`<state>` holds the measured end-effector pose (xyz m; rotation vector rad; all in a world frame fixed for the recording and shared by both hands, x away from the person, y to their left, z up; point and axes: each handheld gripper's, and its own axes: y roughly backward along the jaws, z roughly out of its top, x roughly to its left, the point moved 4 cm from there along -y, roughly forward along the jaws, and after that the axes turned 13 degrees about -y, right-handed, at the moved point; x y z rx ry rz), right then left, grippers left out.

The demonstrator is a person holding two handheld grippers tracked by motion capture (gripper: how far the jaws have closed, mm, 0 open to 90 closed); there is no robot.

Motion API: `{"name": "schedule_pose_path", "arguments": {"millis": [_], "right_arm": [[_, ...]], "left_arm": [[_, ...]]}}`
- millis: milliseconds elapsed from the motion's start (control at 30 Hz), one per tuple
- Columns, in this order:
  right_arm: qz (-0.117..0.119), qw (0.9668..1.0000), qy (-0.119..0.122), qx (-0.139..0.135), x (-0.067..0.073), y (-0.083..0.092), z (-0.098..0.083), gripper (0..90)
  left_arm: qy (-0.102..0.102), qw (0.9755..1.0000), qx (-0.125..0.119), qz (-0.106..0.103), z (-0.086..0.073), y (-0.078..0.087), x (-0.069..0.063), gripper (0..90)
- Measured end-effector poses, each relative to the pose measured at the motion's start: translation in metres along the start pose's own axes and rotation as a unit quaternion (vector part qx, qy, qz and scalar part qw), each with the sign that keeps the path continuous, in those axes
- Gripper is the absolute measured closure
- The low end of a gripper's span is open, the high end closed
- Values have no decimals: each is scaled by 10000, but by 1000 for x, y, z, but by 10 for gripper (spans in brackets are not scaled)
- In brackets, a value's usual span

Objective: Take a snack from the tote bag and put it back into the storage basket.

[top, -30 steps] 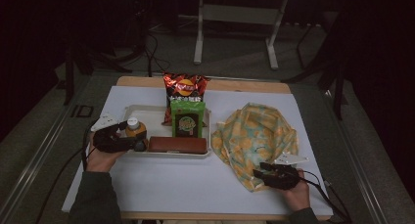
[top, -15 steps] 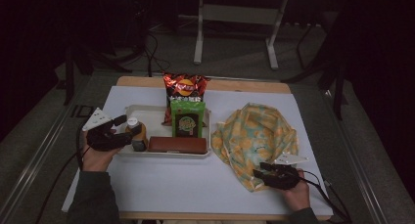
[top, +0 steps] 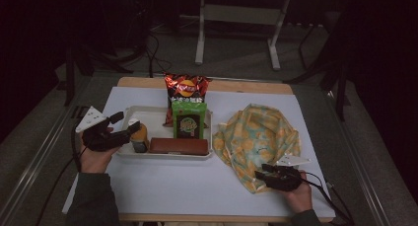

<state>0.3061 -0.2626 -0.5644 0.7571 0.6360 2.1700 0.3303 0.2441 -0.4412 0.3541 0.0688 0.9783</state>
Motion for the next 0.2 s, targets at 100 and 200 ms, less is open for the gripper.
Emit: {"name": "schedule_pose_path", "arguments": {"millis": [100, 200], "right_arm": [[1, 10000, 1, 1, 0, 0, 0, 525], [10, 10000, -7, 5, 0, 0, 0, 524]], "left_arm": [[-36, 10000, -42, 16, 3, 2, -1, 259], [-67, 9999, -87, 52, 6, 4, -1, 260]]}}
